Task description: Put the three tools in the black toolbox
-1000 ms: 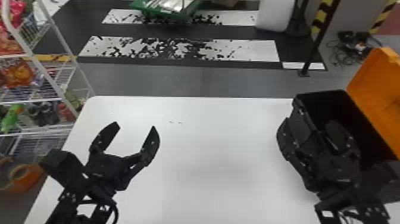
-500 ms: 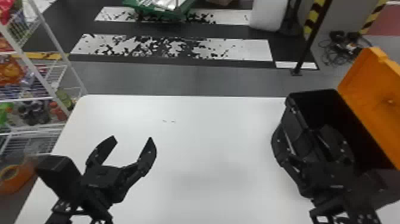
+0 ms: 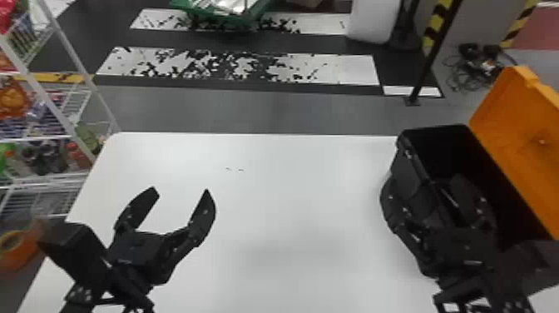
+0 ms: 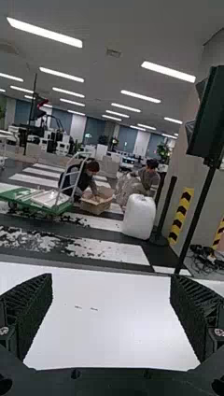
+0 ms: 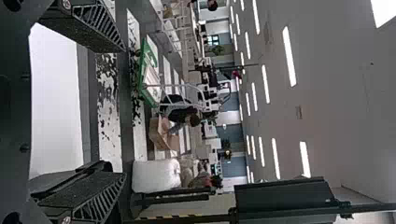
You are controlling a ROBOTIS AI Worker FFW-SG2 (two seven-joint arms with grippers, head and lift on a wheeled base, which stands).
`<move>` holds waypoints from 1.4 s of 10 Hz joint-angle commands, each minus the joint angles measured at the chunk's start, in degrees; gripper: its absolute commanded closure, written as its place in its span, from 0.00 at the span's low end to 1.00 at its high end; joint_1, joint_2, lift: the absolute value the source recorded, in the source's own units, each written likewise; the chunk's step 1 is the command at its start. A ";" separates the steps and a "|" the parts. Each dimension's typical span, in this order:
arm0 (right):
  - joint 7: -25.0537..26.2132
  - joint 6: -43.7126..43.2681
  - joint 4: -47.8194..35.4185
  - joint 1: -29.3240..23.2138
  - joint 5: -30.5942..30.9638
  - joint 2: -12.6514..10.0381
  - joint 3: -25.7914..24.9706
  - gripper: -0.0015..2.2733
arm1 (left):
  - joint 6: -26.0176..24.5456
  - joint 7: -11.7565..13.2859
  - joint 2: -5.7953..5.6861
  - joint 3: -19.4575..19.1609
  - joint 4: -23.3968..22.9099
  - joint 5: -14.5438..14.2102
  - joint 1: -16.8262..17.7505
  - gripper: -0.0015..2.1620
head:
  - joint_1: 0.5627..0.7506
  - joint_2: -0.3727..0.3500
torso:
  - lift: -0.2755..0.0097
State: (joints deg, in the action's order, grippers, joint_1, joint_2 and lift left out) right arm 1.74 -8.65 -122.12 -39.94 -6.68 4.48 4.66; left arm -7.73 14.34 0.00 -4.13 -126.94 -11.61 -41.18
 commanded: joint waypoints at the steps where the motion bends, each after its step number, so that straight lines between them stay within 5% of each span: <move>1: 0.11 -0.18 0.22 0.04 -0.09 0.00 0.00 0.03 | 0.04 0.07 0.15 0.00 0.11 0.00 0.49 0.03 | 0.70 0.53 | 0.77; 14: 0.11 -2.99 0.39 -0.14 0.00 0.71 0.09 0.04 | 1.27 0.69 0.15 0.53 0.11 0.18 0.58 0.03 | 0.70 0.52 | 0.77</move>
State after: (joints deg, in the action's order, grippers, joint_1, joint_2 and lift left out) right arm 1.84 -11.44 -121.73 -40.08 -6.69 5.18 4.75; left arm -6.46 15.03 0.00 -3.60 -126.85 -11.42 -40.61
